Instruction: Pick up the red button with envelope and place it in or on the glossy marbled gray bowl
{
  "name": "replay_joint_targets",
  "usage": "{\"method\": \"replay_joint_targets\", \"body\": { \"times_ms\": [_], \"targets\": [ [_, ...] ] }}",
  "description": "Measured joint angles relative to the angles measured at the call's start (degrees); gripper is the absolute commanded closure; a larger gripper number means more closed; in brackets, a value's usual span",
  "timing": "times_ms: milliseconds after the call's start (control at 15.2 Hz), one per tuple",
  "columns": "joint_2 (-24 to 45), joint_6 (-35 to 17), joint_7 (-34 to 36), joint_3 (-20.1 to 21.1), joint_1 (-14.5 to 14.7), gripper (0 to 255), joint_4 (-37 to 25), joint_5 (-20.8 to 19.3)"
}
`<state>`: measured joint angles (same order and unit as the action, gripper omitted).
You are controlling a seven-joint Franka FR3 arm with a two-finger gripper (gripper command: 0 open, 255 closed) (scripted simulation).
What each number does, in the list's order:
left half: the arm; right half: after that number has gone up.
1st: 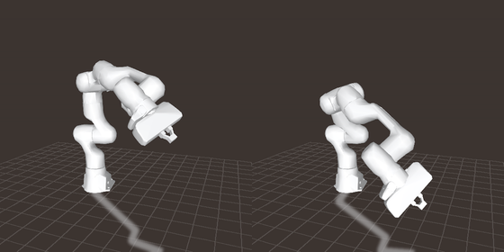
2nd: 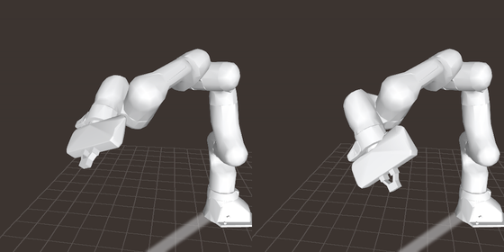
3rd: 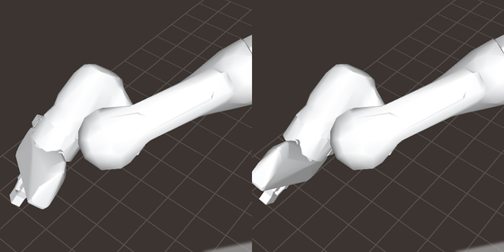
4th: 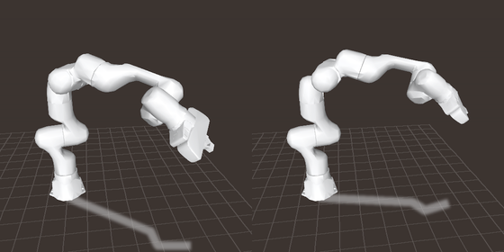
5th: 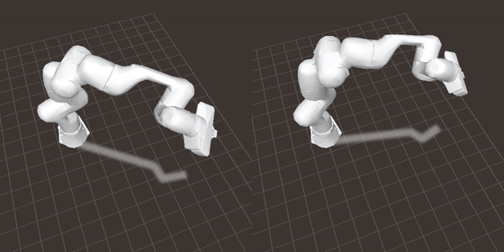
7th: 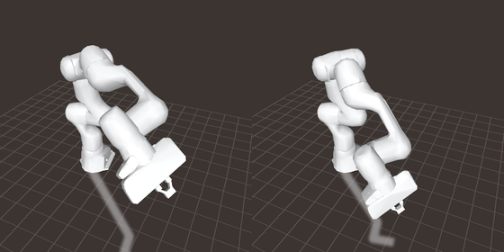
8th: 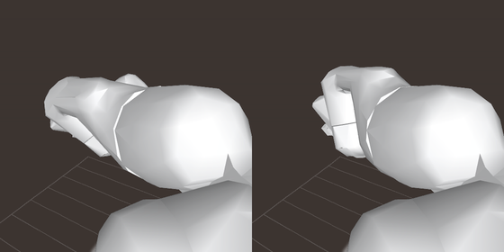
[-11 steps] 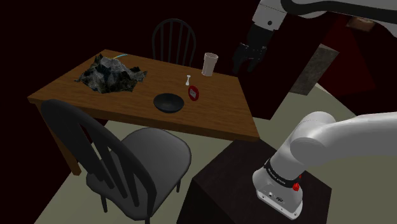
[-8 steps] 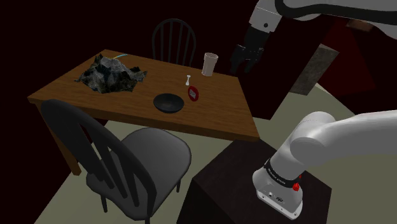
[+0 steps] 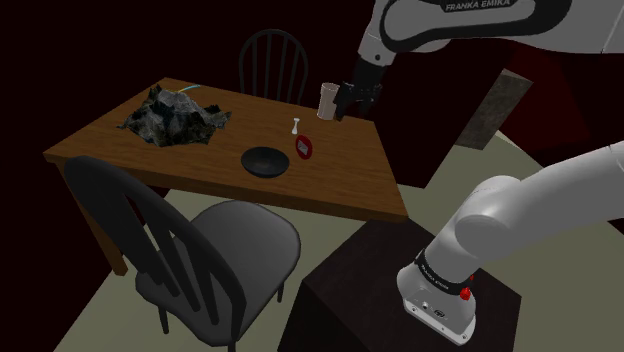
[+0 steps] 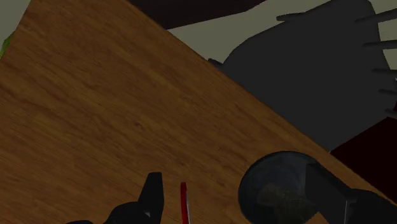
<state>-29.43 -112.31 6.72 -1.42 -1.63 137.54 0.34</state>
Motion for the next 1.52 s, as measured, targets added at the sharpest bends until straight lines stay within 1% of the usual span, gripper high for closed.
{"method": "replay_joint_targets", "body": {
  "times_ms": [330,660,858,1056,1386,1518],
  "targets": [
    [9.4,-7.7,-1.6,-1.1,-0.6,0,-2.3,-0.8],
    [19.7,-13.7,-3.1,-2.1,-1.1,0,-7.3,-1.0],
    [27.7,-16.8,-3.6,-2.4,-1.2,0,-12.5,-0.8],
    [33.7,-19.3,-4.6,-2.8,-1.6,0,-16.4,-0.7],
    [45.2,-21.1,-6.2,-3.2,-2.5,0,-26.7,0.0],
    [47.5,-21.9,-6.5,-3.2,-2.7,0,-28.3,0.1]
  ]
}}
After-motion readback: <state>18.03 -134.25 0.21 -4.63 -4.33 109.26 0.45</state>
